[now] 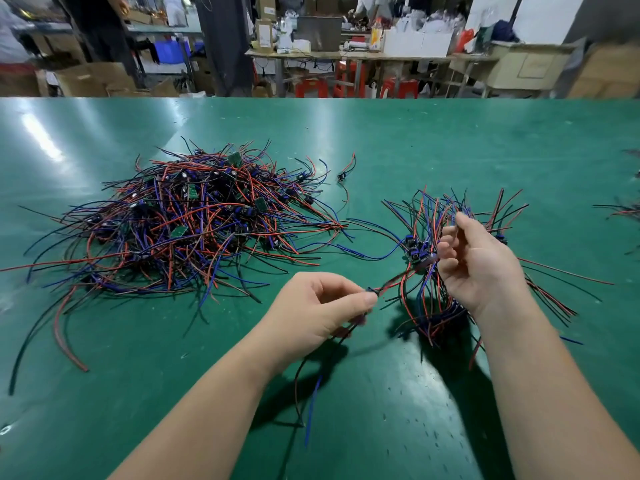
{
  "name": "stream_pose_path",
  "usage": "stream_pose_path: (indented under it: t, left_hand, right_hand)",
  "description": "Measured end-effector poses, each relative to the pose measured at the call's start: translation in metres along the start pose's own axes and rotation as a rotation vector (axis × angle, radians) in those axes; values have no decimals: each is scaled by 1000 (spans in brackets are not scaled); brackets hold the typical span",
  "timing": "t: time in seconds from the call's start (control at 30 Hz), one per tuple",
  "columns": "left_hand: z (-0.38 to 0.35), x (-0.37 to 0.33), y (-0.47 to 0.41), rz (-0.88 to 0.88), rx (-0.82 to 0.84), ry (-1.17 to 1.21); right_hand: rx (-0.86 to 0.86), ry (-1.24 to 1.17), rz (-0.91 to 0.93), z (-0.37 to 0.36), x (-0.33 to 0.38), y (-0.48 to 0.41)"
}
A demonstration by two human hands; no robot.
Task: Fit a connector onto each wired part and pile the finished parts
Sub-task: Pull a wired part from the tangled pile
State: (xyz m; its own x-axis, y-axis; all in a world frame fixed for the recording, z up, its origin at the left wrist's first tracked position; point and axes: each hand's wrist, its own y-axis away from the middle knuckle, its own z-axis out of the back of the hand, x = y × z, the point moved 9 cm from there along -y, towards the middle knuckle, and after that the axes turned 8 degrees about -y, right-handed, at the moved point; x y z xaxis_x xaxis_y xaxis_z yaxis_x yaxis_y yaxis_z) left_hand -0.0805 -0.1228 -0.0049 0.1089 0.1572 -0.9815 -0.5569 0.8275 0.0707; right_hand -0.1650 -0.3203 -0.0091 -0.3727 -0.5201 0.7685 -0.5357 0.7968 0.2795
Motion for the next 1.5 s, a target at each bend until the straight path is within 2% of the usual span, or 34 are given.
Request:
stream_pose_path:
  t: [0.07,0.17,0.3,0.37,0.43,0.57,0.77,0.93,1.0,1.1,1.2,1.33,1.5]
  left_hand:
    - [12,-5,-1,-23,-108,53]
    - [26,-1,-6,21,-200,395]
    - [27,5,-4,159,-184,786]
    - [27,5,-2,187,-156,891]
    - [26,4,-1,187,-127,926]
    - [19,6,-3,144,-129,749]
    - [16,-6,-2,-105,-229,455]
    - [18,-25,2,-332,-177,142]
    - [25,-19,-2,-252,-233,190]
    - [24,-4,-6,-50,-255,318]
    - [21,0,-4,-66,-258,167]
    - [24,9,-6,-57,-316,123]
    - [16,7,-7,-70,-272,185]
  right_hand:
    - [38,-54,-59,-2,-4,1]
    - [112,-55,-184,-13,-22,6]
    - [285,217,-252,-35,-52,20]
    - [407,348,-268,-47,-64,32]
    - [509,382,-288,-58,-72,45]
    - [657,239,-232,-82,-74,65]
    - [485,6,-132,-81,-67,56]
    - [548,-53,-215,-79,-57,54]
    - [610,5,-214,-78,-51,55]
    - [607,267,-99,-70,-50,50]
    - [558,449,49,-70,-50,48]
    - [489,476,117,-67,-50,44]
    - [493,406,35,-67,-56,43]
